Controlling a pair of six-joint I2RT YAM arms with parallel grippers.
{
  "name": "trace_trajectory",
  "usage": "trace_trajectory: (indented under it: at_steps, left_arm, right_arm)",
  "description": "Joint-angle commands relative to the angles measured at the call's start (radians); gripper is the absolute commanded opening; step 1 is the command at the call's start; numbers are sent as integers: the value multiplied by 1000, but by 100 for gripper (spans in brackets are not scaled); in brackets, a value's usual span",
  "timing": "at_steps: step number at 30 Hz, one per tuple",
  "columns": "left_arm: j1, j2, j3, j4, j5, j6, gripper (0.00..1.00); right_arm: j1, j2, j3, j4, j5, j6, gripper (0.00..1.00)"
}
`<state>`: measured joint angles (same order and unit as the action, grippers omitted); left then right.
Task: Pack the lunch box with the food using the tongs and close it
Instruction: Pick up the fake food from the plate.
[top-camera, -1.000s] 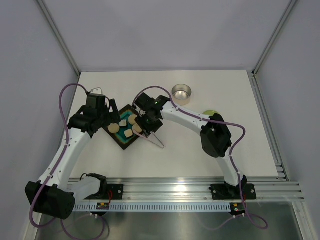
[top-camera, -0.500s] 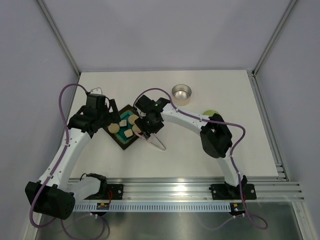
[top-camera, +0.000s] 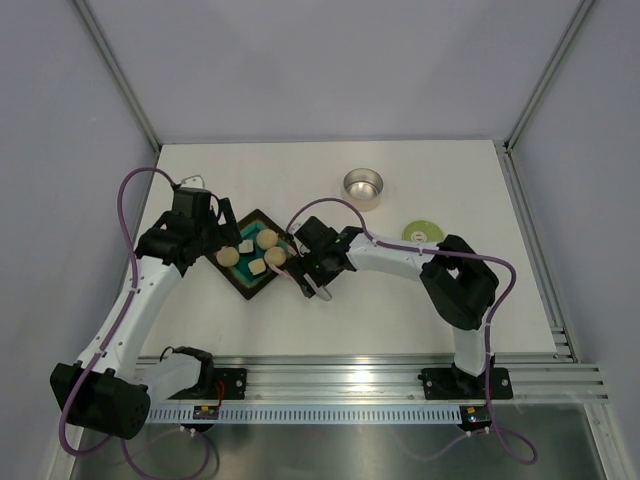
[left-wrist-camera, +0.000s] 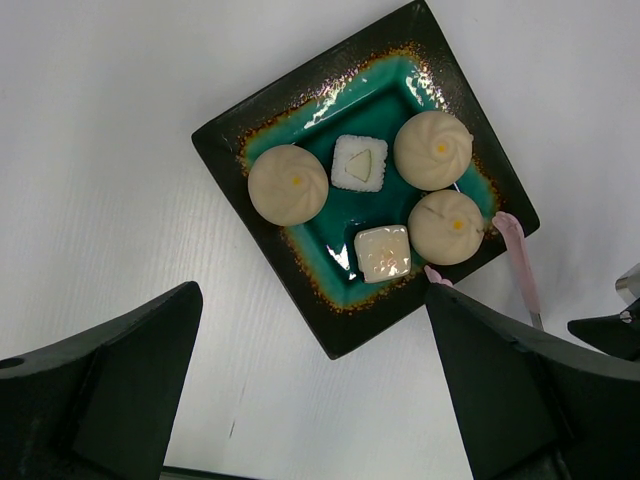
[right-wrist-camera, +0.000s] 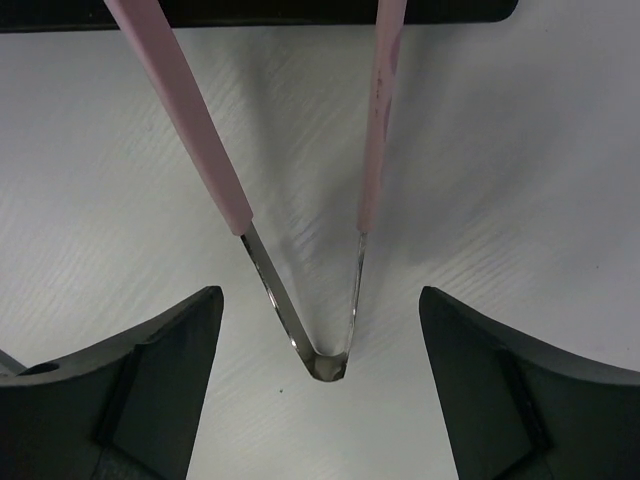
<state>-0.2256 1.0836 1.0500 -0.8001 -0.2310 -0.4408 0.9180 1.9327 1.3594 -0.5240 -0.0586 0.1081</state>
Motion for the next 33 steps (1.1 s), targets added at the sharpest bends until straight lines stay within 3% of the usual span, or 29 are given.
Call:
trace_trajectory:
  at_steps: [1, 7, 18, 33]
  left_arm:
    - [5, -17, 19, 29, 12, -9, 99]
    - [6, -19, 18, 27, 13, -9, 99]
    - [5, -16, 21, 27, 12, -4, 99]
    - [5, -14, 1, 41, 21, -10, 99]
  right_arm:
    - [24, -29, -26, 133, 37, -34, 88]
    - [39, -9, -58, 199, 52, -35, 87]
    - [44, 14, -146, 334, 111, -16, 73]
    - [48, -70, -204, 354, 106, -22, 38]
